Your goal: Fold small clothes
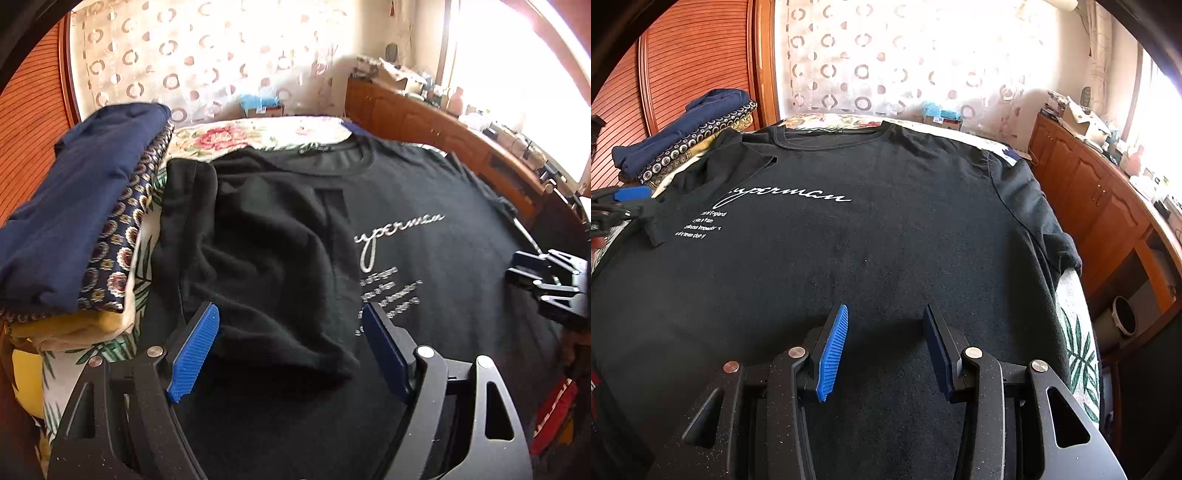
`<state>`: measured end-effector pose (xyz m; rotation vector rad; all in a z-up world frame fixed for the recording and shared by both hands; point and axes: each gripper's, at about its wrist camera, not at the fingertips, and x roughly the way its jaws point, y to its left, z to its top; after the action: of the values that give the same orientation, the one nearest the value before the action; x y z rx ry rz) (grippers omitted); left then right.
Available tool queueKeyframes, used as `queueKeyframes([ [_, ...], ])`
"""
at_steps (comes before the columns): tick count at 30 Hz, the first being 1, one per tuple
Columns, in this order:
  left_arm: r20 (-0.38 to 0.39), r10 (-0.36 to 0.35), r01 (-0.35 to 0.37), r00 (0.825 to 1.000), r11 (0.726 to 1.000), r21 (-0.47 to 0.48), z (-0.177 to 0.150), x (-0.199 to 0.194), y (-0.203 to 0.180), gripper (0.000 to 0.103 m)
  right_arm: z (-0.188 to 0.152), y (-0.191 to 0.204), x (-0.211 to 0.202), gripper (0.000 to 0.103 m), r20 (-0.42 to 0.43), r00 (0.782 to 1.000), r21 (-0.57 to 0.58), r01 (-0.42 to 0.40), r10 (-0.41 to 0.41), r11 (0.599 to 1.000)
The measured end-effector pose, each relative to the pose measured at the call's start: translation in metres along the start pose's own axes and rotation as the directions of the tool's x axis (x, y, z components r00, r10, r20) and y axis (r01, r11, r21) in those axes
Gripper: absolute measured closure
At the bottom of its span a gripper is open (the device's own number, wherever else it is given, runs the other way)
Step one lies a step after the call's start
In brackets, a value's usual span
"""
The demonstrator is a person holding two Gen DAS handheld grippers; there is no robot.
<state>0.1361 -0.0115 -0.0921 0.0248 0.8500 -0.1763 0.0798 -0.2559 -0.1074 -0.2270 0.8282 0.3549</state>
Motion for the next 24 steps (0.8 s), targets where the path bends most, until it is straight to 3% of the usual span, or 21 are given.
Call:
queueKeyframes([
  [14,-0.048,0.026,-0.025,0.999,1.000,0.019,-0.001,0.026,-0.002,0.022,-0.001,0.000,0.000,0.059,0.001,1.000,0.005,-0.004,0.004,1.000],
  [21,-0.059,0.022,-0.020,0.998,0.999,0.043,0.000,0.030,-0.005,0.012,-0.002,0.000,0.000,0.058,0.000,1.000,0.008,-0.004,0.004,1.000],
  [24,-0.067,0.020,-0.017,0.998,0.998,0.058,0.000,0.033,-0.008,0.008,-0.002,-0.003,0.001,0.052,-0.006,1.000,0.023,-0.006,0.007,1.000],
])
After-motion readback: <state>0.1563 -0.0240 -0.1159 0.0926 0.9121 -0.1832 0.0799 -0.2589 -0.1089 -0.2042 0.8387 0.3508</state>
